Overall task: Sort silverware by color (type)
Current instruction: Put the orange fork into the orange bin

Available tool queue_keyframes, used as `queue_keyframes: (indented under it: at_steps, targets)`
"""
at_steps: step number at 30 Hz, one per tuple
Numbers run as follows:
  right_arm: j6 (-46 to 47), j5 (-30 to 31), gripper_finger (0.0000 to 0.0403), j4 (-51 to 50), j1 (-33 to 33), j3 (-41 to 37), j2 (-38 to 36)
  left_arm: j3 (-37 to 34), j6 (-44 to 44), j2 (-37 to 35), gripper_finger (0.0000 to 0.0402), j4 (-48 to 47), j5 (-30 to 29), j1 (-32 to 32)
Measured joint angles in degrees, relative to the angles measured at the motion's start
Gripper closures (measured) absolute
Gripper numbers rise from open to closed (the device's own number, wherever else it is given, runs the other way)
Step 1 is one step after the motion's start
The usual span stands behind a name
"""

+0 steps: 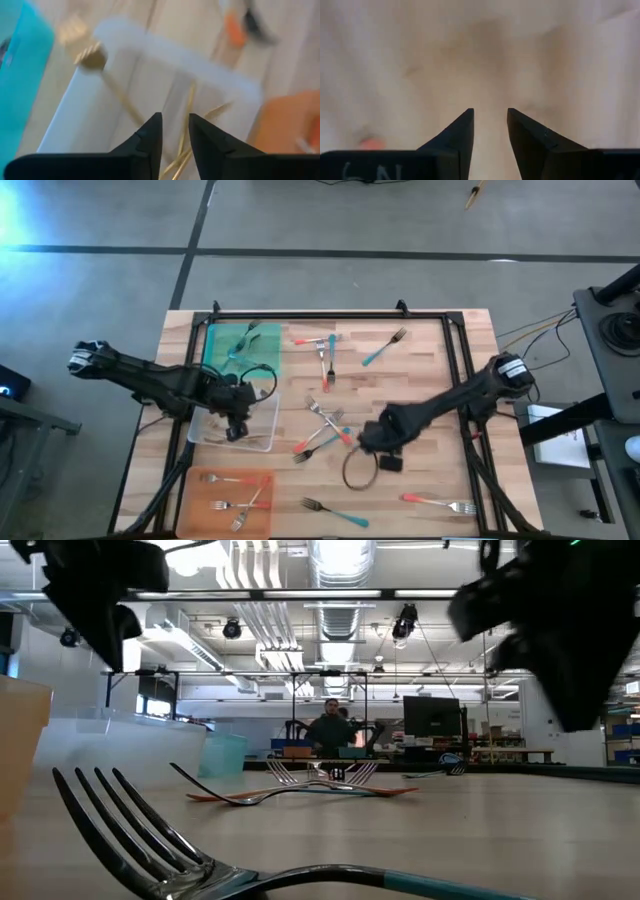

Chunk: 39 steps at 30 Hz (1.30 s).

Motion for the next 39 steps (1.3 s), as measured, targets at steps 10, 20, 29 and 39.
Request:
queue_keyframes:
  at_steps: [10, 20, 29, 39]
  targets:
    - [20.7, -4.5, 0.0287, 1.5, 15.9, 0.0, 0.2, 0.6, 10.7, 0.0, 0.0313, 24.9, 2.7, -1.2]
    - [13.6, 1.3, 0.0296, 2.4, 30.0, -0.2, 0.4, 0.6, 15.2, 0.6, 0.0312, 44.3, 7.8, -5.8]
    - [12.6, 1.6, 0.0298, 9.0, 34.5, -0.7, 0.7, 0.6, 17.9, 0.7, 0.0312, 45.4, 7.9, -7.1]
    - [12.4, 0.8, 0.0294, 9.3, 34.9, -1.2, 4.3, 0.6, 20.1, 1.6, 0.0312, 45.4, 7.8, -7.4]
